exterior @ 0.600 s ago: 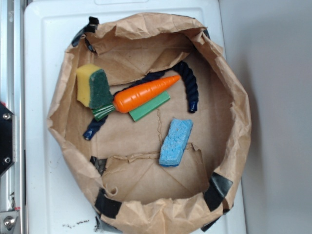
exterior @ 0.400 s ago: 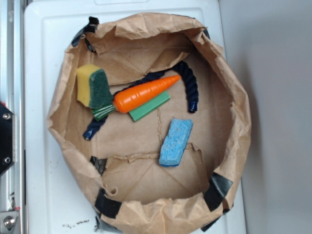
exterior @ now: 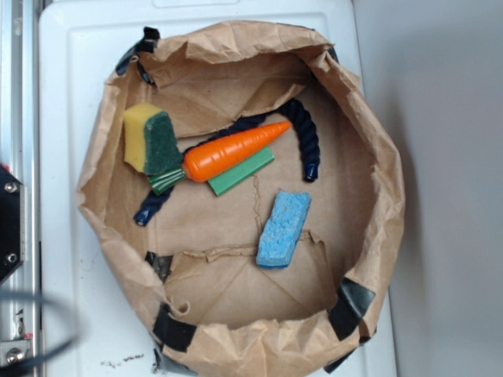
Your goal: Grab the blue sponge.
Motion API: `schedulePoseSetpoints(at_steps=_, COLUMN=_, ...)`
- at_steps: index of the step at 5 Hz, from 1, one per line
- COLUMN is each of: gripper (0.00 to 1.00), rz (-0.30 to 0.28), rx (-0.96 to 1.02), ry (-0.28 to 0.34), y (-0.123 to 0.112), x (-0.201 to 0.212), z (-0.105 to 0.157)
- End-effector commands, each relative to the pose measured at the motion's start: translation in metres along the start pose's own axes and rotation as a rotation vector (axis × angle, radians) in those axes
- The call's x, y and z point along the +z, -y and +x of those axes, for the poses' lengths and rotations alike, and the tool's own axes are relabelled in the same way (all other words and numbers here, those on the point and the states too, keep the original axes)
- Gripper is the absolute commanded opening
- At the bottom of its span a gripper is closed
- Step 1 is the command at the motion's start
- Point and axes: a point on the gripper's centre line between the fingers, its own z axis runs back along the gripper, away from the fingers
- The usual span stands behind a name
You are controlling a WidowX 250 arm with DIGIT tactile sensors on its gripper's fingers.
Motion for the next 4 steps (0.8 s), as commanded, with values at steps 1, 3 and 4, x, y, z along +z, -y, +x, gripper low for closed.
schedulePoseSetpoints(at_steps=1, gripper=1.00, rz=-0.045, rx=0.314, ry=0.076, y=0.007, x=-0.007, z=0.047)
schedulePoseSetpoints(at_steps=3, gripper=1.00, rz=-0.106, rx=0.304, ry=0.088, y=0.006, x=-0.018, z=0.071)
schedulePoseSetpoints(at_steps=4, gripper=1.00, rz=-0.106, rx=0.304, ry=0.088, y=0.006, x=-0.018, z=0.071)
